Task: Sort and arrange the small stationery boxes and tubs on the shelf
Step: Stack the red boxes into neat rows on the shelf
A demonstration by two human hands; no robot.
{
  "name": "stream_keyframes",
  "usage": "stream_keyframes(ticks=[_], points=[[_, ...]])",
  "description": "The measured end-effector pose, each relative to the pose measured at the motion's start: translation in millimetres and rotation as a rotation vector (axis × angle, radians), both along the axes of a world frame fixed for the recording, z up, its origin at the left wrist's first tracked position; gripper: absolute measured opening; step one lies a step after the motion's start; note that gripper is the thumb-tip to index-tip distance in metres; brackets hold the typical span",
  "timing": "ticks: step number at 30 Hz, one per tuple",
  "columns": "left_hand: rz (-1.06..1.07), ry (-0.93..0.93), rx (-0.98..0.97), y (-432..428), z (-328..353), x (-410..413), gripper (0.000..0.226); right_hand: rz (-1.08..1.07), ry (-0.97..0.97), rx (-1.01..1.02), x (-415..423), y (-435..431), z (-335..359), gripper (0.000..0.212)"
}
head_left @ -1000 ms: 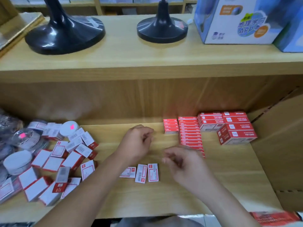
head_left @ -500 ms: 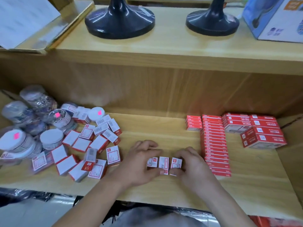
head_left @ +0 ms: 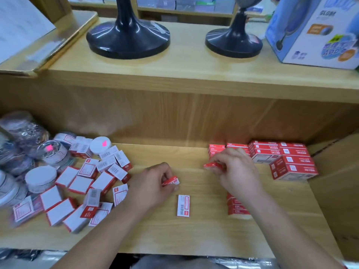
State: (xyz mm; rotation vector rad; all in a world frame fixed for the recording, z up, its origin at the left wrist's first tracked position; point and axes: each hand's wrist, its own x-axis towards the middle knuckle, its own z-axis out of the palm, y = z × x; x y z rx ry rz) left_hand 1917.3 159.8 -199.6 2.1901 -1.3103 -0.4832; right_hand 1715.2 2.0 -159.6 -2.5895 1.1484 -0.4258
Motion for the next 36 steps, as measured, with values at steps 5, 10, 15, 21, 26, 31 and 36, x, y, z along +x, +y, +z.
stream_keyframes(ticks=[5, 10, 15, 21, 26, 31, 36], points=[[-0.190, 0.103, -0.088, -36, -7, -12, 0.021, -0.036, 0.123, -0.269, -5, -11, -12, 0.023], [-0.265, 0.157, -0.152, -69, -14, -30, 0.019, -0.051, 0.160, -0.304, -4, -18, -11, 0.028], [-0.149, 0.373, -0.202, -82, -20, -41, 0.022, -0.081, 0.060, -0.210, -14, -26, -9, 0.031], [-0.075, 0.347, -0.227, -88, -26, -43, 0.027, -0.158, -0.138, -0.110, -40, -24, -7, 0.016], [-0.067, 0.189, -0.243, -97, -27, -55, 0.018, -0.206, -0.218, -0.021, -55, -20, -11, 0.011], [-0.092, -0.019, -0.169, -102, -22, -62, 0.048, -0.129, -0.189, -0.027, -57, -14, -16, 0.019], [-0.142, -0.149, -0.119, -99, -19, -76, 0.035, -0.014, -0.056, -0.071, -52, -5, -17, 0.037]])
